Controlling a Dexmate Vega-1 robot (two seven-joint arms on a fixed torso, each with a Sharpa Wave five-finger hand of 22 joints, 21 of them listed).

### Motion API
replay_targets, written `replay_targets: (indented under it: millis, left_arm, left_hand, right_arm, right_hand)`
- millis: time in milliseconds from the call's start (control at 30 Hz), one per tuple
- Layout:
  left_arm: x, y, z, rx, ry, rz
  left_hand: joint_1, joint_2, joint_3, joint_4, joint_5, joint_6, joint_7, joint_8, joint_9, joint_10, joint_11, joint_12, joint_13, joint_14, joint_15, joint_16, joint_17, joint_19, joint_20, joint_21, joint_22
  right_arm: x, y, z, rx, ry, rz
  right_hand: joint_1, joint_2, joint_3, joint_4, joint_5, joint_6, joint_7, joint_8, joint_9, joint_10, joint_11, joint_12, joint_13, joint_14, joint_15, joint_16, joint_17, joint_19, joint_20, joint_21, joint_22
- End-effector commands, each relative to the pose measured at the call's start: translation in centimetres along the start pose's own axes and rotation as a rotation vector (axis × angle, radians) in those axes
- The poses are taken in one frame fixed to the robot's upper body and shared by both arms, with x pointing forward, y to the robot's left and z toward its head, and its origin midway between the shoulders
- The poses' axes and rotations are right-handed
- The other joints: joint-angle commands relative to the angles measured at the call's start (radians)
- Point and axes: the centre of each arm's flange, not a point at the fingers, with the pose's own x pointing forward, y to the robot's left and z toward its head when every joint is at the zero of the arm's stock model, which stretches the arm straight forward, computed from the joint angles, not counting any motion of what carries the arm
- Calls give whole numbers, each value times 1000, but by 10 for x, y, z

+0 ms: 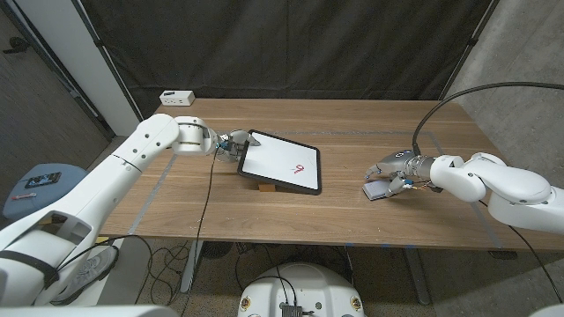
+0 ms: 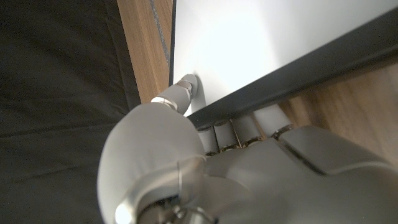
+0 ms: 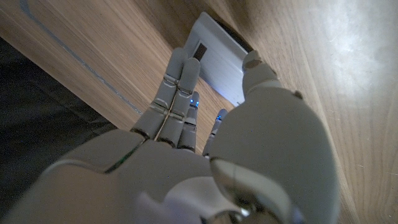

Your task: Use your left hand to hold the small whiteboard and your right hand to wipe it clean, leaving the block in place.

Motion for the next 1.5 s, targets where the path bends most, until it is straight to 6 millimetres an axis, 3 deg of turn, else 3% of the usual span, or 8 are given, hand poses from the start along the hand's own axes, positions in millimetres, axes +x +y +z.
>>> replay_targets:
  millis: [33, 1033, 1500]
  left_arm:
    - [0, -2, 0, 1, -2, -2]
    - [3, -2, 2, 3, -1, -3]
    - [4, -2, 3, 2, 0, -5]
  left_hand:
    - [-3, -5, -6, -2, 5, 3, -10, -1, 3, 1, -2, -1, 2, 1, 0, 0, 0, -1, 1, -3, 3]
    - [-5, -5, -8, -2, 5, 4, -9, -1, 3, 2, -5, -1, 2, -1, -1, 0, 0, -5, 1, -4, 4]
    - [-5, -4, -8, -3, 5, 3, -11, -1, 3, 2, -3, -1, 2, -1, -2, 0, 0, -5, 2, -5, 4]
  right_arm:
    - [1, 2, -1, 6, 1, -11]
    - [5, 10, -2, 4, 25, -14]
    - [5, 8, -1, 5, 25, -35]
  right_hand:
    - [12, -3, 0, -4, 5, 22, 0, 10, 7, 18, -5, 7, 8, 9, -159, 8, -3, 12, -4, 12, -1]
    - [38, -6, -1, -9, 4, 42, 0, 14, 14, 30, -16, 7, 26, 21, -161, 19, -32, 9, -8, 45, -12]
    - [49, -4, -3, -7, 3, 84, 1, 32, 24, 70, -32, 20, 41, 40, -161, 33, -50, 11, -15, 72, -20]
